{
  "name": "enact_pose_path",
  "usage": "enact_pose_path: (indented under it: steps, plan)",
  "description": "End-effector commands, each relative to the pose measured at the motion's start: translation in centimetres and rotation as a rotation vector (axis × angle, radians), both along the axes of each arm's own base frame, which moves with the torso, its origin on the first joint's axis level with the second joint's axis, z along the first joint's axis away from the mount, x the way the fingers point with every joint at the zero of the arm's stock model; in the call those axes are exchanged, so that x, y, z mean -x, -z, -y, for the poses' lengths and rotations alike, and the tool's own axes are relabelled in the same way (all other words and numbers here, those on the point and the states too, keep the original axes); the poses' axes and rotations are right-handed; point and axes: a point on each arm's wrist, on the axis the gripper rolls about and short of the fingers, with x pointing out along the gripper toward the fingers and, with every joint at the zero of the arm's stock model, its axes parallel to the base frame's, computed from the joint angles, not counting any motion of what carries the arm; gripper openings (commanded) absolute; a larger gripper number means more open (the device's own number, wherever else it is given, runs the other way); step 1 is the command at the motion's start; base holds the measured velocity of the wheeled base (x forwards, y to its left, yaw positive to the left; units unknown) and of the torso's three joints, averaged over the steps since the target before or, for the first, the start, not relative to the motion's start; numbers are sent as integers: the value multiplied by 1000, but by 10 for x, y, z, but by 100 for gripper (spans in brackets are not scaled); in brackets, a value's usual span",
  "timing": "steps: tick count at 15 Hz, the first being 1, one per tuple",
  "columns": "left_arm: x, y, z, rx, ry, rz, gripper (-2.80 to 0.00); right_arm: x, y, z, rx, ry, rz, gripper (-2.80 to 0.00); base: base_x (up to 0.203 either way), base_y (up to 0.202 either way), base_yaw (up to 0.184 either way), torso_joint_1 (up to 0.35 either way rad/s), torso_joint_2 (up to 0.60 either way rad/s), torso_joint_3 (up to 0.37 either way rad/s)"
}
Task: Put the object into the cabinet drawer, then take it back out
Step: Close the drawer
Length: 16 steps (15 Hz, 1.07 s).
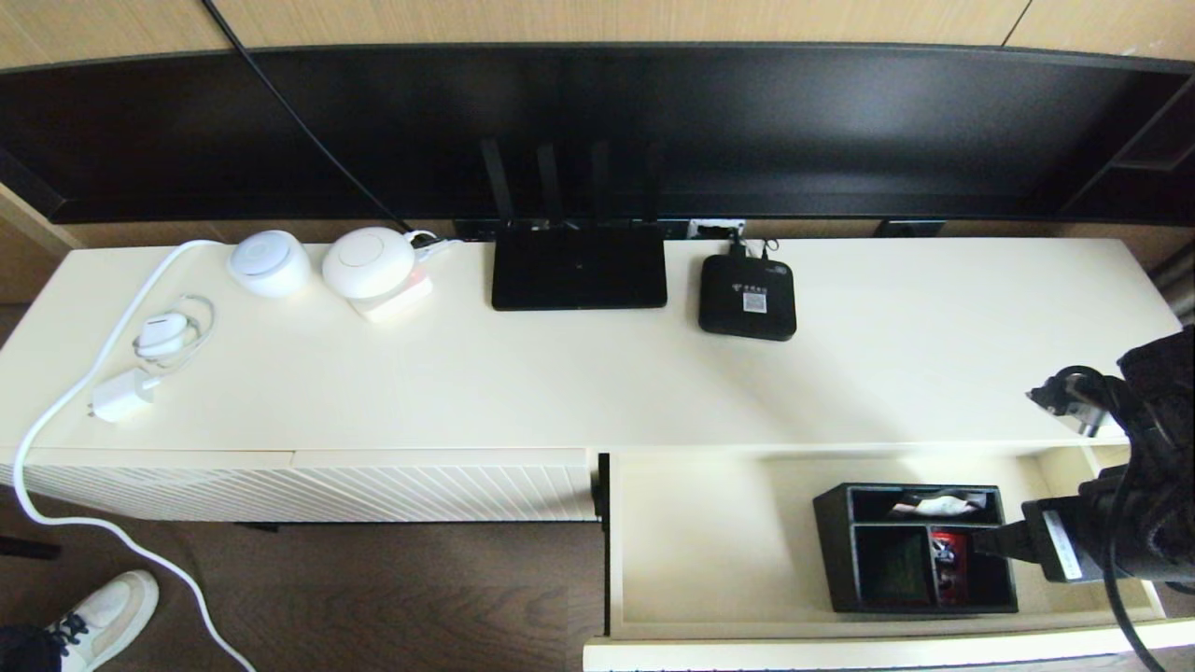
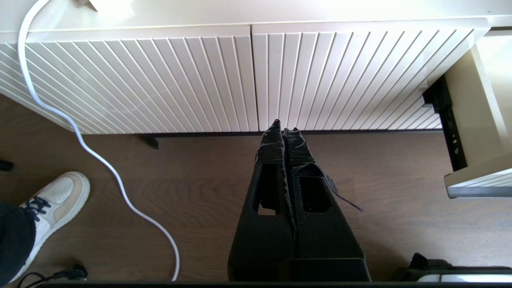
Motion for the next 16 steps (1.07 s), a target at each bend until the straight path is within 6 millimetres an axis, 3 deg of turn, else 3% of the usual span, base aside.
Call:
enact_pose_path:
  steps: [1,5,9,12,16]
  plan:
    - [0,0,0,0,0,-2,-280,15,-16,3,-9,-3,40,-280,0,0,0,0,0,0]
    - [0,0,0,0,0,-1,-280,32,-28,4,-1,-46,86,-280,0,0,0,0,0,0]
    - [0,0,0,0,0,-1,-280,71,-34,-13,26,-330,142,-280,0,0,0,0,0,0]
    - [0,0,0,0,0,-2,-280,103,-5,-17,82,-549,75,-280,0,0,0,0,0,0]
    - [0,0,0,0,0,-2,-280,126,31,-16,204,-752,-2,-280,0,0,0,0,0,0]
